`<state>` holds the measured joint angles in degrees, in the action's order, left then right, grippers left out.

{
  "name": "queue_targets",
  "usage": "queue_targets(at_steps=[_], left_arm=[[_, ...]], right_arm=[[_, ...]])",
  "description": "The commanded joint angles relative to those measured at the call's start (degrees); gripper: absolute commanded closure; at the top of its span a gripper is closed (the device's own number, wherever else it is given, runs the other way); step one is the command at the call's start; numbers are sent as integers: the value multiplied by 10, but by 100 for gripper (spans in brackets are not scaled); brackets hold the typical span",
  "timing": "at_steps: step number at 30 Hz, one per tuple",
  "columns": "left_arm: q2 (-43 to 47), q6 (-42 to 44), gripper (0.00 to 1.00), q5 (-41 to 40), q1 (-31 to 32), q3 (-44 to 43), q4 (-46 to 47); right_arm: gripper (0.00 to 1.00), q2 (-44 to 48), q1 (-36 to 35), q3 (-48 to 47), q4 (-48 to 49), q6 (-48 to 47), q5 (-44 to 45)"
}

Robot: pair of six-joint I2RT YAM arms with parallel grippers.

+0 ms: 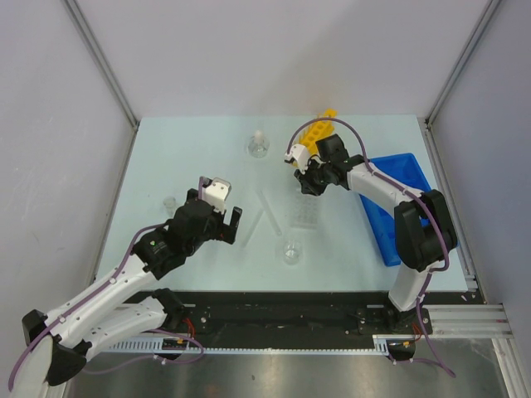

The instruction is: Organize the chemistry lab equipment

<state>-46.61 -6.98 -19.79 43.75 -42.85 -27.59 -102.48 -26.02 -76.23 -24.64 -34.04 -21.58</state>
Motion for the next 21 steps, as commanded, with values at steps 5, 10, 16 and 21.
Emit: queue_targets(at_steps=[5, 10, 16, 21], left_arm=[[-1, 21, 0, -2, -2, 1, 8], [1, 21, 0, -2, -2, 1, 8], [3, 21, 0, -2, -2, 2, 8], [3, 21, 0, -2, -2, 1, 8]], right_arm=[[86, 2, 1, 7, -4, -13, -1], [85, -9, 0, 9, 1, -4, -6], [80, -18, -1, 9, 6, 2, 1], [80, -19, 0, 9, 7, 2, 1]])
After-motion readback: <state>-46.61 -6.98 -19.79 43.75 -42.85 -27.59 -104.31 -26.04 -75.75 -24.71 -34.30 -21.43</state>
